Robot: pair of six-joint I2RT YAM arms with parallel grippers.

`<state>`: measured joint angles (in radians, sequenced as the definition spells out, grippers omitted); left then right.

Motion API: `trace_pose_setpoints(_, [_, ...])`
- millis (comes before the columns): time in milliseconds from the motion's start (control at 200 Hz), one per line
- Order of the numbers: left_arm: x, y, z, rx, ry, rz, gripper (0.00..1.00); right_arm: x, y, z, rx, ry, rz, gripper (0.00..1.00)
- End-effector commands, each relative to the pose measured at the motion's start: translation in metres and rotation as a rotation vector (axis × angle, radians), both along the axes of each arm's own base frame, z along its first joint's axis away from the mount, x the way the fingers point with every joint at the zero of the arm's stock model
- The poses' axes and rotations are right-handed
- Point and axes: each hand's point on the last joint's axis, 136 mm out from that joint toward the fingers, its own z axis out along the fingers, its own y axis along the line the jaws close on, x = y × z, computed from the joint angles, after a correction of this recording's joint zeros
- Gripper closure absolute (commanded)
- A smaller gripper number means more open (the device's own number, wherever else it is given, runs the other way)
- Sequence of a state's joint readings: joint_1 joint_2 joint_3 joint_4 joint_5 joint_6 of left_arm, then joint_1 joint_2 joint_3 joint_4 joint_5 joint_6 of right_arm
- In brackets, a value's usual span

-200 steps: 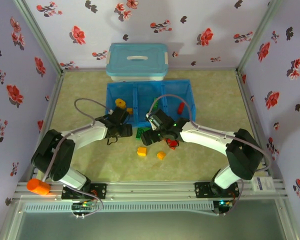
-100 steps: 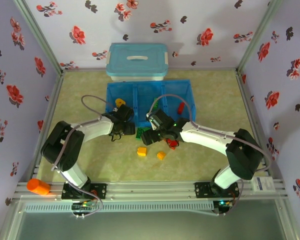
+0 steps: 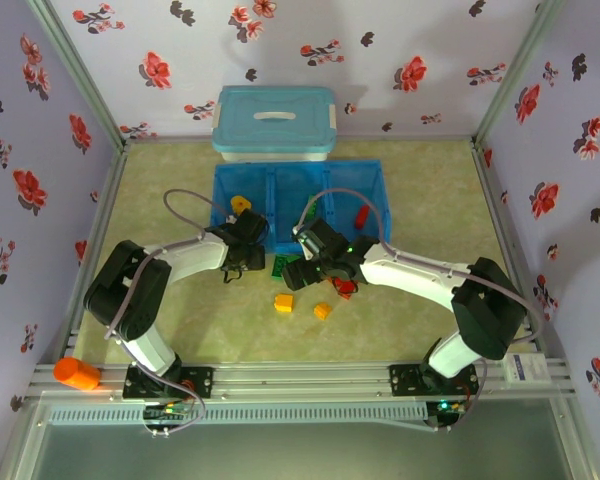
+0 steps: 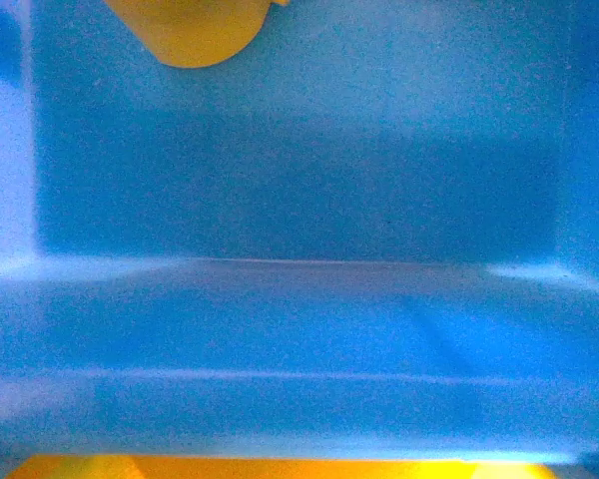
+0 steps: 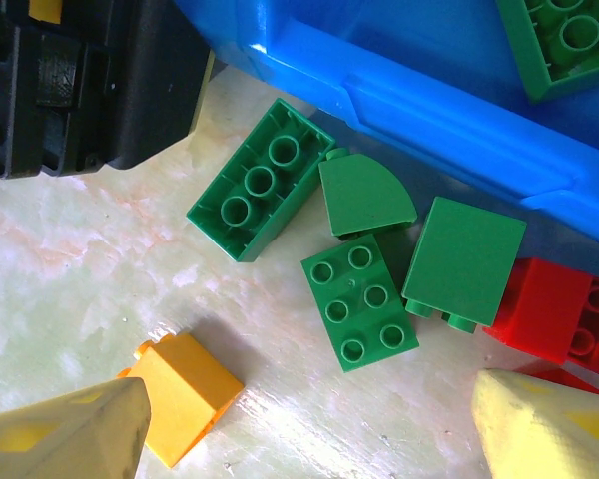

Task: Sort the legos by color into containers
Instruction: Pick up the lego from the center of the table, then place the lego in the container.

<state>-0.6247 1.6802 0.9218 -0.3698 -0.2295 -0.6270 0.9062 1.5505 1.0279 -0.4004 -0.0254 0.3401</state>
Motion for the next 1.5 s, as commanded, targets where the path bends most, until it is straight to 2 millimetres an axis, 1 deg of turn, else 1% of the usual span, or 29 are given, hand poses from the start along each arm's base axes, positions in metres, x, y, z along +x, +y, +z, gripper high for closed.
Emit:
trace_pose_setpoints(0, [-0.002, 0.002, 0.009, 0.018, -0.042, 0.014, 0.47, 0.001, 0.000, 0.007, 0.002, -0.033, 0.001, 0.16])
trace_pose_setpoints(160, [-0.014, -0.002, 0.026, 0.010, -0.073, 0.003, 0.47, 0.001, 0.000, 0.008, 0.002, -0.034, 0.003, 0.16])
trace_pose_setpoints(225, [-0.016, -0.002, 0.037, -0.006, -0.097, 0.003, 0.47, 0.001, -0.001, 0.007, 0.000, -0.032, 0.004, 0.16])
trace_pose_setpoints(285, [-0.013, -0.002, 0.051, -0.016, -0.128, -0.004, 0.47, 0.001, 0.000, 0.007, 0.003, -0.034, 0.003, 0.16])
trace_pose_setpoints(380, [-0.002, -0.004, 0.077, -0.012, -0.182, -0.015, 0.46, 0.002, 0.003, 0.009, 0.010, -0.035, 0.006, 0.16])
trace_pose_setpoints(440, [0.008, -0.004, 0.088, -0.017, -0.204, -0.015, 0.46, 0.003, 0.004, 0.010, 0.015, -0.034, 0.004, 0.16])
trace_pose_setpoints(560, [0.031, -0.003, 0.102, -0.012, -0.229, -0.010, 0.46, 0.002, 0.004, 0.014, 0.026, -0.037, 0.004, 0.16])
trace_pose_setpoints(670, [0.051, -0.002, 0.107, -0.018, -0.232, -0.004, 0.46, -0.002, 0.001, 0.015, 0.030, -0.037, 0.001, 0.16])
trace_pose_setpoints(690, [0.054, -0.002, 0.107, -0.018, -0.227, -0.003, 0.45, -0.002, 0.001, 0.015, 0.029, -0.037, 0.001, 0.16])
trace_pose_setpoints(715, [0.058, -0.002, 0.109, -0.020, -0.225, -0.001, 0.39, -0.003, 0.000, 0.015, 0.028, -0.036, 0.000, 0.16])
trace_pose_setpoints(745, [0.059, -0.002, 0.110, -0.020, -0.217, -0.004, 0.23, -0.004, -0.002, 0.015, 0.024, -0.033, -0.001, 0.16])
trace_pose_setpoints(775, [0.061, -0.003, 0.112, -0.016, -0.212, -0.005, 0.17, -0.005, -0.003, 0.015, 0.022, -0.032, -0.001, 0.16])
trace_pose_setpoints(850, [0.059, -0.003, 0.116, -0.026, -0.218, 0.006, 0.14, -0.008, -0.004, 0.014, 0.024, -0.030, 0.002, 0.15])
trace_pose_setpoints(970, [0.048, -0.003, 0.121, -0.060, -0.246, 0.008, 0.13, -0.013, -0.002, 0.011, 0.026, -0.019, 0.012, 0.12])
trace_pose_setpoints(1060, [0.038, 0.001, 0.125, -0.079, -0.261, 0.016, 0.13, -0.021, 0.005, 0.007, 0.036, 0.004, 0.042, 0.12])
trace_pose_setpoints(1250, [0.016, 0.013, 0.129, -0.098, -0.284, 0.034, 0.14, -0.048, 0.022, -0.011, -0.010, 0.067, 0.113, 0.11])
trace_pose_setpoints(1390, [0.004, 0.024, 0.123, -0.096, -0.288, 0.058, 0.13, -0.064, 0.034, -0.028, -0.035, 0.116, 0.152, 0.11])
trace_pose_setpoints(1495, [-0.002, 0.031, 0.117, -0.086, -0.285, 0.069, 0.14, -0.070, 0.041, -0.041, -0.072, 0.124, 0.169, 0.13])
